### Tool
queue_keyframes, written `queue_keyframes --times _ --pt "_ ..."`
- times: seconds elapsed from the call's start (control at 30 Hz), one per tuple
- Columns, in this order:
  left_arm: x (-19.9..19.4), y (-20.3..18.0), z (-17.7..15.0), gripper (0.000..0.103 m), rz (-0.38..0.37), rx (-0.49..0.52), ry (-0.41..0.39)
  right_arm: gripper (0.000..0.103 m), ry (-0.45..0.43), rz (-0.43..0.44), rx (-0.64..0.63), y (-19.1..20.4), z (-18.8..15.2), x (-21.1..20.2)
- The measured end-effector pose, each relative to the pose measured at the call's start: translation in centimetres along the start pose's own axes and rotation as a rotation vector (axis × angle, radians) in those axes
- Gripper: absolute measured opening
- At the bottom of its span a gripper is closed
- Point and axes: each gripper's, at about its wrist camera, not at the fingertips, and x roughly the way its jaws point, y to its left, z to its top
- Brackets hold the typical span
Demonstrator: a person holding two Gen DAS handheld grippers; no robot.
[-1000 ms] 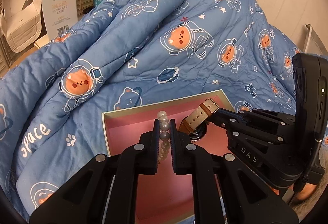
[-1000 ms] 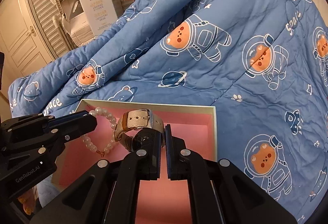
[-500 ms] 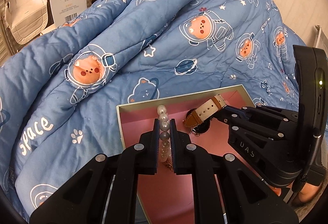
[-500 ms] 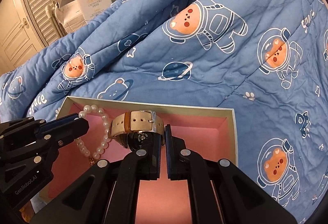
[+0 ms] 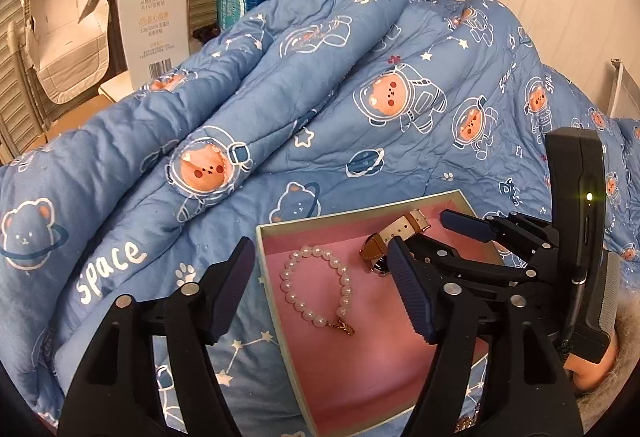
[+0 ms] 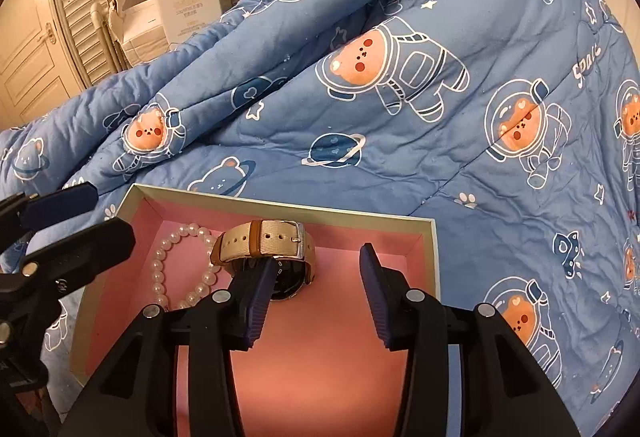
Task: Organize jewelry
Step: 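Lift both open tools out of the box toward the gold jewelry pile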
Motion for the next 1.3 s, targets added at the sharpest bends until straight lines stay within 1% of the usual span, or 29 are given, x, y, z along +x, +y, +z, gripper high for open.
queue_keyframes --times 0.07,0.1,0.13,0.17,0.23,0.37,0.43,0.5,0.57,0.7,0.8,0.93,1.17,1.3 --pt "-1.5 0.4 -0.4 0.091 0.023 -0.01 -0.055 0.052 -0.019 -0.008 -0.007 -0.1 -0.3 -0.9" --pt "-2.2 0.5 -0.7 0.093 0.029 -0.016 -0.081 0.055 -0.034 -0.006 -0.007 -0.2 -0.6 -1.4" --pt "-2.8 0.6 -1.1 0.096 0.03 -0.023 -0.1 0.062 -0.055 -0.003 -0.007 -0.3 -0.9 -2.1" --pt "-3.4 0.7 -1.6 0.097 0.025 -0.028 -0.111 0.068 -0.073 -0.001 -0.008 -0.3 -1.1 -2.7" --pt "-4.2 0.9 -2.7 0.097 0.013 -0.036 -0.112 0.072 -0.108 0.002 -0.016 -0.5 -1.9 -4.2" --pt "-5.5 1.2 -5.1 0.097 -0.021 -0.082 -0.085 0.078 -0.138 0.029 -0.03 -0.9 -3.7 -6.6" --pt "-6.3 1.2 -6.5 0.097 -0.047 -0.119 -0.096 0.079 -0.143 0.04 -0.031 -1.3 -4.8 -7.7" --pt "-6.9 1.0 -7.8 0.097 -0.05 -0.127 -0.101 0.08 -0.147 0.035 -0.029 -1.6 -5.9 -8.8" --pt "-7.4 0.6 -8.9 0.097 -0.043 -0.109 -0.097 0.08 -0.149 0.032 -0.02 -2.0 -7.1 -9.5" --pt "-8.0 -0.4 -11.1 0.097 -0.042 -0.068 -0.084 0.08 -0.133 0.054 -0.001 -2.9 -9.6 -10.5" --pt "-8.2 -1.1 -12.5 0.097 -0.041 -0.044 -0.074 0.08 -0.125 0.065 -0.008 -3.0 -11.3 -11.2" --pt "-8.5 -1.9 -14.0 0.097 -0.066 -0.019 -0.052 0.08 -0.115 0.079 -0.03 -2.5 -13.3 -12.0" --pt "-8.8 -2.4 -16.2 0.097 -0.037 -0.021 -0.028 0.08 -0.08 0.11 -0.09 -0.8 -16.9 -13.0" --pt "-8.8 -2.6 -17.2 0.097 -0.029 -0.009 -0.015 0.08 -0.037 0.131 -0.107 0.3 -18.8 -12.7"
